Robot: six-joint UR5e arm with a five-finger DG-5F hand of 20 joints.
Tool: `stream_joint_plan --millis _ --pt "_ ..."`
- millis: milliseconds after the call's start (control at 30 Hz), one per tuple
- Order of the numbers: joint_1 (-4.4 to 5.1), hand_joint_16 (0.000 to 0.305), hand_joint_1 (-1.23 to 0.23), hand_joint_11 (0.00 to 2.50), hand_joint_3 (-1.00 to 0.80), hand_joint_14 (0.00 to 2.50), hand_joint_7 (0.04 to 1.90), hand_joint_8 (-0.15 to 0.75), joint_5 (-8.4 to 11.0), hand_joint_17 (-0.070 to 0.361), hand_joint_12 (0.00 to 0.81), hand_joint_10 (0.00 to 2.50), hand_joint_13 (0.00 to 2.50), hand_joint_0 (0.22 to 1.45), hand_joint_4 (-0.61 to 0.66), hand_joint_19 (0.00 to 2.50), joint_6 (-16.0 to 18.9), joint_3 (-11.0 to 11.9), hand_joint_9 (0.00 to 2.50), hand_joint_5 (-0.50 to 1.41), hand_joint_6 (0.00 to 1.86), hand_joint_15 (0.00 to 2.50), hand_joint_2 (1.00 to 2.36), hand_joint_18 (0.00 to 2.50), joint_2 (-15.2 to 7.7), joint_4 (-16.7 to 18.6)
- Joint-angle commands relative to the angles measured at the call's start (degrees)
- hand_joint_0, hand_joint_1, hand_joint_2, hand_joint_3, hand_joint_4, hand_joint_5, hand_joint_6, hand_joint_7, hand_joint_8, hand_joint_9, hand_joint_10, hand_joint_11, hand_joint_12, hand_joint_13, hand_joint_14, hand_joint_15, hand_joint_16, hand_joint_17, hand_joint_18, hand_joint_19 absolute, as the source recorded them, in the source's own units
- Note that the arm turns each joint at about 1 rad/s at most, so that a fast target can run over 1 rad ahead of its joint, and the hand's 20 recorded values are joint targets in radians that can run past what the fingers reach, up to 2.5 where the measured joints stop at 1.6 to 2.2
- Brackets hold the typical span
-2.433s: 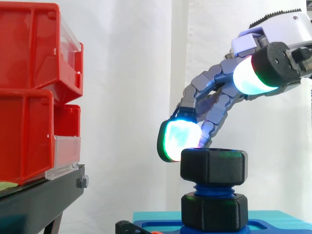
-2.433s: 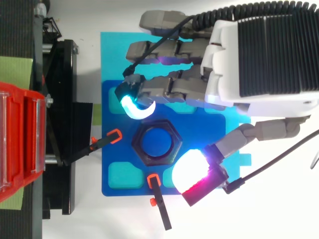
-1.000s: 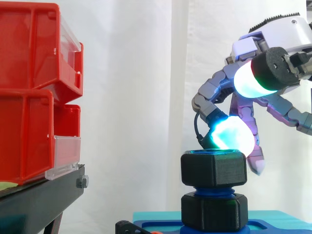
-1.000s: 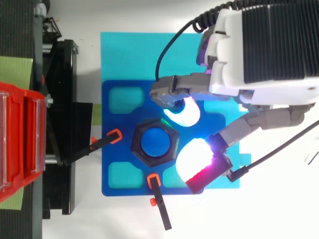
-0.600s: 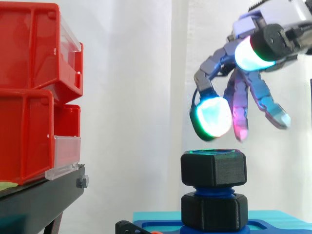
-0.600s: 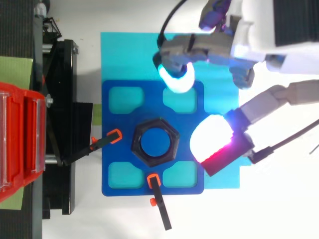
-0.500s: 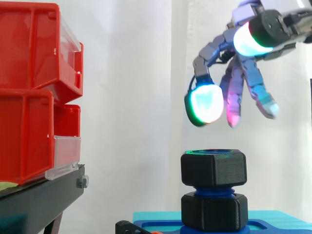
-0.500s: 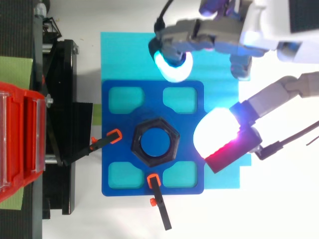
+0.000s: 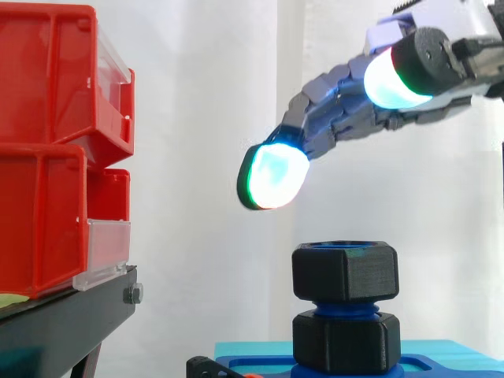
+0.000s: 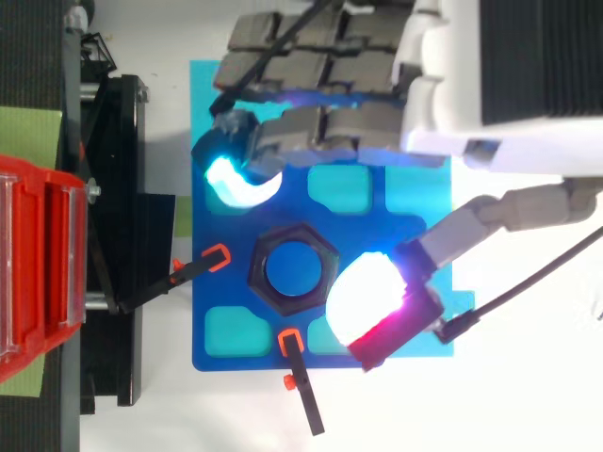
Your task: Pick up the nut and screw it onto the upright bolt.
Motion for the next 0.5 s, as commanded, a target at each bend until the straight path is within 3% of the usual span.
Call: stream_joint_plan --millis 0,100,467 --pt "0.62 0.063 -0.26 0.0 -0.5 0.0 0.54 0.196 -0.05 0.141 0.369 0.0 0.0 0.42 0.05 0.0 1.98 -3.21 0.12 -0.22 0.5 0.0 1.0 0.0 -0.01 5.94" --pt "0.71 0.064 -0.26 0.0 -0.5 0.0 0.54 0.196 -0.05 0.143 0.366 0.0 0.0 0.42 0.05 0.0 2.5 -4.62 0.09 -0.22 0.5 0.0 1.0 0.0 -0.01 6.55" --pt "0.79 0.063 -0.25 0.0 -0.5 0.0 0.55 0.205 -0.05 0.141 0.37 0.0 0.0 0.43 0.07 0.0 2.5 -5.24 0.17 -0.21 0.5 0.0 1.0 0.0 -0.01 5.67"
